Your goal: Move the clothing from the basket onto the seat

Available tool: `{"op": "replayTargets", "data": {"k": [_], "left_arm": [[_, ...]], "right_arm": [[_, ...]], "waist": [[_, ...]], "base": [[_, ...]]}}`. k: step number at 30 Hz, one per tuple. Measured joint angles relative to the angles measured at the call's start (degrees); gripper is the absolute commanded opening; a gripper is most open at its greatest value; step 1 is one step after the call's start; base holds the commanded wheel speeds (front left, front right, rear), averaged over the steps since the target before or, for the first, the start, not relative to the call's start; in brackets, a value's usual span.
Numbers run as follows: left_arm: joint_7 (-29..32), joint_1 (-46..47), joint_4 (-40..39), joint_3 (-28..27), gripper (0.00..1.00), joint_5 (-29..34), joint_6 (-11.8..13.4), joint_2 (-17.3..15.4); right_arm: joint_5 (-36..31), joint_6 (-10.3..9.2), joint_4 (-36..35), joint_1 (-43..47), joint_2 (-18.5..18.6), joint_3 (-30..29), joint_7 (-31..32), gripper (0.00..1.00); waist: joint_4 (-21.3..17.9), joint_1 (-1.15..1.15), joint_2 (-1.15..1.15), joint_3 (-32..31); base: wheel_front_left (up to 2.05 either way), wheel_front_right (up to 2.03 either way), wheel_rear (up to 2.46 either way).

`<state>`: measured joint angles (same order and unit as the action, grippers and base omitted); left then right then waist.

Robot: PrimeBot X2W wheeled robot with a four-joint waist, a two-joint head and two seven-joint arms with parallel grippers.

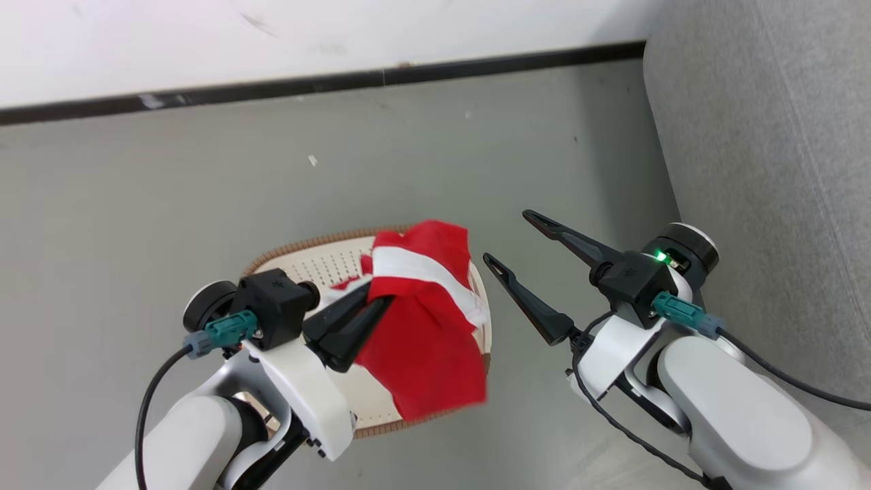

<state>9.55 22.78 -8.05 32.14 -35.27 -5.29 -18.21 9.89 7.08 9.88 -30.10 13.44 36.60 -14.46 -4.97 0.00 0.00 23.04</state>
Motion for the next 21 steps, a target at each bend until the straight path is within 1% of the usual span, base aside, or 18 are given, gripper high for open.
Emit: {"op": "replayTargets", "data": {"k": [5, 6, 11, 16, 17, 21], "left_arm": [[1.7, 0.0, -3.2, 1.1, 0.00, -1.1, -0.7, -1.8], [2.1, 0.0, -4.4, 1.6, 0.00, -2.1, -1.0, -2.2], [3.1, 0.0, -6.6, 3.1, 0.00, -4.7, -1.5, -2.3], [4.5, 0.0, -7.5, 5.2, 0.00, -6.8, -1.8, -3.5], [5.0, 0.0, -7.7, 6.1, 0.00, -8.1, -1.8, -3.8], [5.5, 0.0, -8.9, 7.8, 0.00, -9.8, -1.9, -3.7]], "right_arm": [[1.1, 0.00, 0.3, -0.5, 1.3, 1.5, 0.0, 1.00], [1.7, 0.00, 0.3, -0.5, 1.5, 2.3, 0.0, 1.00], [3.0, 0.00, 0.4, -0.4, 1.9, 4.7, 0.0, 1.00], [4.8, 0.00, 0.5, -0.3, 2.1, 8.0, 0.0, 1.00], [5.3, 0.00, 0.5, -0.3, 2.2, 9.0, 0.0, 1.00], [6.5, 0.00, 0.6, -0.2, 2.6, 10.5, 0.0, 1.00]], "waist": [[0.9, 0.00, 0.00, -3.2], [1.3, 0.00, 0.00, -4.3], [1.9, 0.00, 0.00, -6.4], [2.5, 0.00, 0.00, -8.7], [2.7, 0.00, 0.00, -9.5], [3.0, 0.00, 0.00, -10.9]], "base": [[0.00, 0.00, 0.00], [0.00, 0.00, 0.00], [0.00, 0.00, 0.00], [0.00, 0.00, 0.00], [0.00, 0.00, 0.00], [0.00, 0.00, 0.00]]}}
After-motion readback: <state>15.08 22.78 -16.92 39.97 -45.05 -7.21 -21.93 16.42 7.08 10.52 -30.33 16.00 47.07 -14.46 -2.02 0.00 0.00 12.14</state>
